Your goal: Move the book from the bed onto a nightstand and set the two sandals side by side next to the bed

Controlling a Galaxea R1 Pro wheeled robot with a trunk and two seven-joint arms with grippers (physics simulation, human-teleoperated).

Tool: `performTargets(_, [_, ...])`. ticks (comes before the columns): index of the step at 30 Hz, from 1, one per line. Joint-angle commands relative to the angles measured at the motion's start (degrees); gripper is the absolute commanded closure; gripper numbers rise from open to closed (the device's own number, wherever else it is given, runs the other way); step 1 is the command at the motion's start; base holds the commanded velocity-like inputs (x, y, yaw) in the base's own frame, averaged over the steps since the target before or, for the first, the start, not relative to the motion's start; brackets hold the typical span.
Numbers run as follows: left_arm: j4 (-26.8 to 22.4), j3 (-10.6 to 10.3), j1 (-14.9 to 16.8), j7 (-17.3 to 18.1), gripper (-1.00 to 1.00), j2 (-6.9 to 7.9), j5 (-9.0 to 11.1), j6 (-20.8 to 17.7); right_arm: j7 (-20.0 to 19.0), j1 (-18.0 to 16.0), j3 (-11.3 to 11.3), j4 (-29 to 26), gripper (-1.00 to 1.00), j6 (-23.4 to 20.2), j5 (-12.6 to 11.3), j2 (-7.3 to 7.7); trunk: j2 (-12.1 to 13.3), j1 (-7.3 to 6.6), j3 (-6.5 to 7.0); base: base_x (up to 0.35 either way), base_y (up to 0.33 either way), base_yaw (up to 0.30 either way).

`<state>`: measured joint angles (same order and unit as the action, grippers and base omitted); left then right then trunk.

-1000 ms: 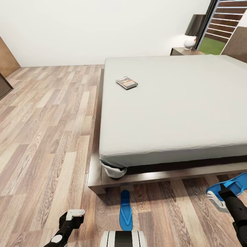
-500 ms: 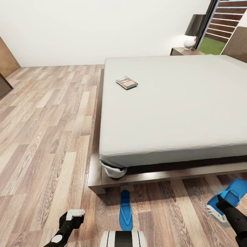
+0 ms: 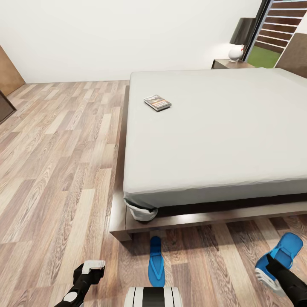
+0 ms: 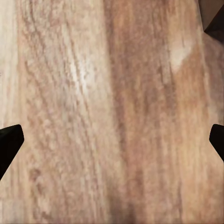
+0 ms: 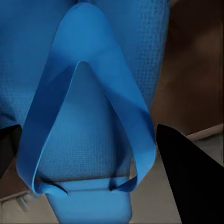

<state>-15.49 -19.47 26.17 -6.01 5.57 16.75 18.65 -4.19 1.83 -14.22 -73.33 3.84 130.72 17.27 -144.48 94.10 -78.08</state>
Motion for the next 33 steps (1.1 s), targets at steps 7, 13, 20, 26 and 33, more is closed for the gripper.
performTargets(7, [0.64,-0.51,-0.01,-0.32,-1.0,0.0,0.39,0.16,0.98,1.59,4.16,-0.11,1.0,4.8,0.98,1.74,-0.01,-0.01,-0.03,0.0,0.0,0.0])
performTargets(13, [0.79,-0.56,0.02,-0.32,-1.0,-0.03,0.39,0.17,0.75,1.68,7.27,-0.84,1.0,11.97,1.36,3.5,-0.01,-0.01,-0.03,0.0,0.0,0.0])
performTargets(20, [0.81,-0.57,0.02,-0.32,-1.0,-0.04,0.39,0.16,0.07,1.52,7.94,-1.23,1.0,18.79,1.73,5.77,-0.01,-0.01,-0.03,0.0,0.0,0.0])
performTargets(26, [0.81,-0.63,0.02,-0.3,-1.0,-0.1,0.3,0.16,-4.47,1.01,10.55,-1.32,1.0,25.51,1.75,7.58,-0.01,-0.01,-0.03,0.0,0.0,0.0])
performTargets(33, [0.81,-0.65,0.02,-0.25,-1.0,-0.12,0.22,0.16,-16.84,-1.86,14.2,-1.76,1.0,31.23,1.4,7.61,-0.01,-0.01,-0.03,0.0,0.0,0.0])
